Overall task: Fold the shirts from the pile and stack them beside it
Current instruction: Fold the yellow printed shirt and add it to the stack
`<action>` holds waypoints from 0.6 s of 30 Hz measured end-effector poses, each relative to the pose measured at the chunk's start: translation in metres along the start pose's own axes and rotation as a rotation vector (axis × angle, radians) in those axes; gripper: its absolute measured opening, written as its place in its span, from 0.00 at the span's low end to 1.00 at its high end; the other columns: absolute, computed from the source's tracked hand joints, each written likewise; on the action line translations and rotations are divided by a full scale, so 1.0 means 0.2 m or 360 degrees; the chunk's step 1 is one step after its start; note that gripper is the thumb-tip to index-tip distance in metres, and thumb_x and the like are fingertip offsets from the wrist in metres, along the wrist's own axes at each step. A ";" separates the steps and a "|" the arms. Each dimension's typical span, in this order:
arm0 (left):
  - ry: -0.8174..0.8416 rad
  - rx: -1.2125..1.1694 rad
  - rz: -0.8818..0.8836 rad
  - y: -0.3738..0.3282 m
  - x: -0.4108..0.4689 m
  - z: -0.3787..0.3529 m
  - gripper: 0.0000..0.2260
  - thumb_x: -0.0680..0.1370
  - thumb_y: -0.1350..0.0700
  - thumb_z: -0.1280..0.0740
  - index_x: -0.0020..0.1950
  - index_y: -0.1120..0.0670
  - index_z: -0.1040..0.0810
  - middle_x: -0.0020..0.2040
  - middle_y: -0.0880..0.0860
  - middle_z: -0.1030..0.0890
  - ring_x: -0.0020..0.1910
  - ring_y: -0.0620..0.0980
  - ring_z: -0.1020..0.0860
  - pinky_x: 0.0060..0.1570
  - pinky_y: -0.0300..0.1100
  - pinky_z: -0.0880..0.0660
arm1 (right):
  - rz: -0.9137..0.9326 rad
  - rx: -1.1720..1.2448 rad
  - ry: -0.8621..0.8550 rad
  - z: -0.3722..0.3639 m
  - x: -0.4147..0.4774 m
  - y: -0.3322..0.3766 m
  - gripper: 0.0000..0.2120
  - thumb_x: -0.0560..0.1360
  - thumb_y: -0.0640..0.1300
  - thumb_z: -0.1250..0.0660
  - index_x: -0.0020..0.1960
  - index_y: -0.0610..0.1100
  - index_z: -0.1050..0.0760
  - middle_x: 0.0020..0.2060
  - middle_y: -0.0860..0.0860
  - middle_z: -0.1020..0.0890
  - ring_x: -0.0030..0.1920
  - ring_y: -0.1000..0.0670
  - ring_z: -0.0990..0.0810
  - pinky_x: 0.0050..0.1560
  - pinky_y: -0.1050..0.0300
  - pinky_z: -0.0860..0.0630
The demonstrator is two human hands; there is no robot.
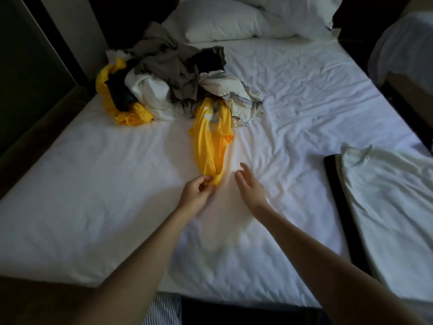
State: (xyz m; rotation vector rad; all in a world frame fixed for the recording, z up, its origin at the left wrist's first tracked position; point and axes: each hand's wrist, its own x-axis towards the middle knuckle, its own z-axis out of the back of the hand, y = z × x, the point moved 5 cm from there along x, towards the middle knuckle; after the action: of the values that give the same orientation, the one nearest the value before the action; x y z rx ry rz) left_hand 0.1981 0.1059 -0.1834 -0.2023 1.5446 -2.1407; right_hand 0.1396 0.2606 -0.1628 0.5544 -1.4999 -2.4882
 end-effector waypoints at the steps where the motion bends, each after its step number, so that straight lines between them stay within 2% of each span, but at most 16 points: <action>1: 0.0040 -0.0060 0.0054 0.01 -0.04 0.01 0.08 0.77 0.62 0.32 0.53 0.51 0.22 0.46 0.51 0.20 0.46 0.48 0.24 0.44 0.36 0.29 | -0.0096 0.0328 0.0048 -0.03 -0.02 0.03 0.22 0.81 0.52 0.45 0.74 0.49 0.39 0.66 0.48 0.27 0.66 0.48 0.29 0.60 0.60 0.34; 4: 0.0091 -0.0090 0.0124 0.04 -0.18 0.07 0.10 0.77 0.63 0.32 0.56 0.54 0.22 0.50 0.52 0.21 0.49 0.48 0.24 0.46 0.35 0.28 | -0.0265 0.0779 0.0314 -0.12 -0.08 0.12 0.21 0.81 0.57 0.49 0.70 0.49 0.36 0.56 0.46 0.24 0.54 0.47 0.23 0.46 0.59 0.27; 6: 0.0214 0.0021 0.0013 0.04 -0.29 0.10 0.09 0.76 0.64 0.32 0.54 0.55 0.21 0.49 0.51 0.21 0.49 0.44 0.24 0.49 0.35 0.28 | -0.0410 0.1012 0.0453 -0.18 -0.13 0.14 0.21 0.79 0.62 0.50 0.66 0.52 0.36 0.54 0.47 0.24 0.50 0.45 0.23 0.44 0.55 0.25; 8: 0.0395 0.0166 -0.0189 0.02 -0.42 0.13 0.10 0.76 0.65 0.32 0.46 0.49 0.22 0.44 0.45 0.21 0.43 0.36 0.24 0.46 0.34 0.28 | -0.0432 0.1083 0.0421 -0.19 -0.17 0.11 0.19 0.80 0.57 0.44 0.68 0.51 0.37 0.56 0.46 0.24 0.46 0.46 0.22 0.39 0.55 0.25; 10: 0.0537 0.0305 -0.0314 0.00 -0.54 0.12 0.13 0.75 0.64 0.32 0.42 0.44 0.23 0.40 0.42 0.22 0.40 0.35 0.25 0.45 0.33 0.29 | -0.0444 0.1164 0.0324 -0.19 -0.19 0.06 0.14 0.80 0.47 0.40 0.65 0.50 0.37 0.47 0.47 0.23 0.39 0.49 0.24 0.34 0.57 0.27; 11: 0.0588 0.0347 -0.0344 0.00 -0.59 0.11 0.13 0.75 0.63 0.31 0.42 0.43 0.23 0.41 0.43 0.22 0.40 0.36 0.25 0.46 0.33 0.28 | -0.0468 0.1238 0.0304 -0.19 -0.20 0.04 0.13 0.80 0.43 0.39 0.63 0.50 0.37 0.45 0.48 0.24 0.39 0.50 0.23 0.35 0.57 0.27; 12: 0.0639 0.0344 -0.0361 -0.01 -0.64 0.10 0.11 0.75 0.61 0.30 0.42 0.43 0.23 0.41 0.44 0.22 0.41 0.38 0.25 0.47 0.34 0.28 | -0.0493 0.1334 0.0321 -0.19 -0.21 0.01 0.14 0.79 0.39 0.39 0.62 0.49 0.37 0.46 0.47 0.23 0.41 0.49 0.22 0.37 0.55 0.24; 15: 0.0764 0.0169 -0.0355 -0.07 -0.75 0.08 0.05 0.72 0.56 0.30 0.42 0.46 0.23 0.39 0.46 0.25 0.38 0.39 0.28 0.44 0.35 0.30 | -0.0458 0.1476 0.0444 -0.20 -0.22 -0.01 0.17 0.77 0.36 0.39 0.65 0.36 0.31 0.58 0.37 0.22 0.51 0.42 0.21 0.45 0.50 0.20; 16: 0.0773 0.0103 -0.0350 -0.10 -0.76 0.08 0.05 0.72 0.57 0.30 0.43 0.47 0.23 0.39 0.45 0.25 0.37 0.38 0.29 0.42 0.32 0.31 | -0.0454 0.1497 0.0405 -0.19 -0.23 -0.02 0.17 0.77 0.36 0.39 0.65 0.34 0.30 0.57 0.36 0.22 0.51 0.41 0.20 0.47 0.49 0.20; 18: 0.0636 0.0009 -0.0302 -0.17 -0.73 0.13 0.09 0.75 0.64 0.31 0.46 0.49 0.24 0.39 0.43 0.26 0.36 0.35 0.29 0.39 0.27 0.32 | -0.0420 0.1471 0.0192 -0.13 -0.24 -0.05 0.12 0.77 0.35 0.39 0.59 0.31 0.27 0.47 0.39 0.18 0.43 0.45 0.18 0.44 0.53 0.20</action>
State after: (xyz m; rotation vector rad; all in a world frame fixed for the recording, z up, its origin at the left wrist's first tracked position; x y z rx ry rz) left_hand 0.3253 0.1596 -0.1200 0.0925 1.7970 -2.4451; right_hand 0.1937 0.2609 -0.1711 1.0540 -2.6148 -1.7137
